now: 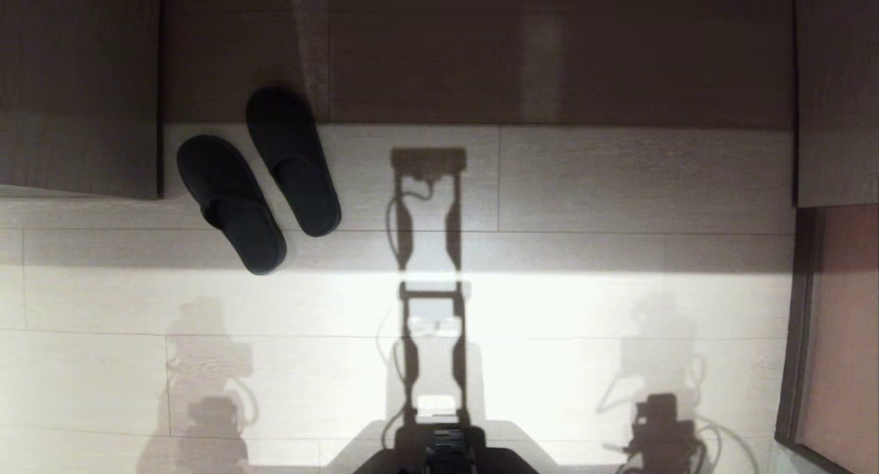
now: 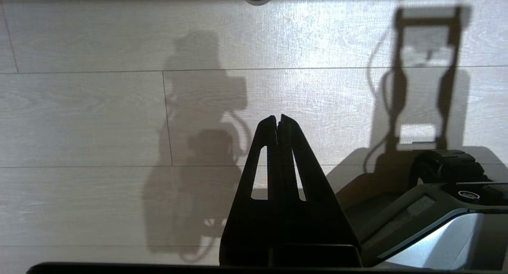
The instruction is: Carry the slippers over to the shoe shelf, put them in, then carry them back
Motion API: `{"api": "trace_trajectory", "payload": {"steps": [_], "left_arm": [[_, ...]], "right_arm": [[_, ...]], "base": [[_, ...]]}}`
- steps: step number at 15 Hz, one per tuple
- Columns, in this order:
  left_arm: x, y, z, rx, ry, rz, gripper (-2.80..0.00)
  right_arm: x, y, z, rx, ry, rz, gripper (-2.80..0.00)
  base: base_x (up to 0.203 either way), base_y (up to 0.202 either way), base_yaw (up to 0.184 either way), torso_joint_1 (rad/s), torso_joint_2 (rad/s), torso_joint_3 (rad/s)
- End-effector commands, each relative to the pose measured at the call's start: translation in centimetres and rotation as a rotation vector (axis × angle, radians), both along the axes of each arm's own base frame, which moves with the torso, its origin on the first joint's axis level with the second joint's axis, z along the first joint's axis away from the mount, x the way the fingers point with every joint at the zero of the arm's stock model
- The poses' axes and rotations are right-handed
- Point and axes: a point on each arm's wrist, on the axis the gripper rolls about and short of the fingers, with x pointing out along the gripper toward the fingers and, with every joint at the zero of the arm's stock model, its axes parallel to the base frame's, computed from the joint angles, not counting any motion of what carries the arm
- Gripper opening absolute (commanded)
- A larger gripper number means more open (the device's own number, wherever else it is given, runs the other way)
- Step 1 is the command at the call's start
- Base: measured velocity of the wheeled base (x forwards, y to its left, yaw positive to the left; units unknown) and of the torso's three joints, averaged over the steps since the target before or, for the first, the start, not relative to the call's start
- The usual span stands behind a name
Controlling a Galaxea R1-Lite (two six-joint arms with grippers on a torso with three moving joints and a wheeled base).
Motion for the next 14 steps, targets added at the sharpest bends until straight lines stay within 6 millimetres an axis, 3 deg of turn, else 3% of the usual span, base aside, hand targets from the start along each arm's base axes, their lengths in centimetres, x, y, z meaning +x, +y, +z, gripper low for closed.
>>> {"api": "trace_trajectory", "payload": {"steps": [1,14], "left_arm": [[0.03,0.0,-0.04,-0.001,0.004,0.001,-2.8],[0.03,0.01,-0.01,-0.018,0.002,0.006,-2.8]], "right_arm": [[0.03,0.0,-1.19,-0.001,0.0,0.0,-2.8],[0.03,0.0,-1.19,-0.001,0.0,0.0,-2.8]], "base": [[0.0,0.0,0.0,0.0,0.0,0.197],[0.0,0.0,0.0,0.002,0.0,0.203]]}}
